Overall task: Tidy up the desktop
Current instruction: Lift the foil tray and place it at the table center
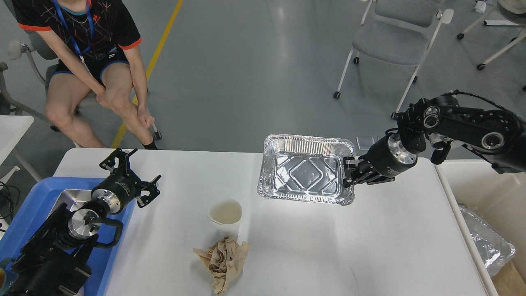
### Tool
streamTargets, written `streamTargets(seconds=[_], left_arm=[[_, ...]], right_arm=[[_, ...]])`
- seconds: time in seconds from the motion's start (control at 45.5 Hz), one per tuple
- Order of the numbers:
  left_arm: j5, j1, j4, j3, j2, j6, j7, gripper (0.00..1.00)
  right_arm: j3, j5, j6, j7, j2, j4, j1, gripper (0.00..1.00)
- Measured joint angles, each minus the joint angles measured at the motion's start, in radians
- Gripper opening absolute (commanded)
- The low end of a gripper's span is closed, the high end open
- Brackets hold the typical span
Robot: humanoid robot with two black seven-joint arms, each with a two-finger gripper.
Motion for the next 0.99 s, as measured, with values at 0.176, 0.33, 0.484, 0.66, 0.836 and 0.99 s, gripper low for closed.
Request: streamTargets(seconds=[0.176,0.33,0.484,0.66,0.836,0.99], left_arm=[[0.002,0.006,0.0,0.005,0.003,-0.006,0.002,0.97],[0.002,0.006,0.0,0.049,0.008,-0.009,0.001,0.97],[0.009,0.0,0.0,0.13,0.012,-0.009,-0.013,0.97],[0.06,-0.004,0.0,0.214,0.032,-0.007,-0.061,0.97],[0.119,-0.001,-0.017,0.269,0.056,-0.005,-0.098,0.97],[0.186,-0.002,-0.198,0.403,0.203,-0.001,-0.096,0.97]], right_arm=[[0.006,0.001,0.09,0.002,0.023,0.005,0.036,0.0],[0.011,0.002,0.117,0.001,0.046,0.0,0.041,0.0],[0.012,0.023,0.135,0.0,0.06,-0.005,0.027,0.0],[0.011,0.037,0.166,0.0,0.08,-0.03,0.018,0.0],[0.011,0.038,0.171,0.0,0.124,-0.076,0.01,0.0],[0.012,0.035,0.167,0.0,0.133,-0.083,-0.004,0.0]])
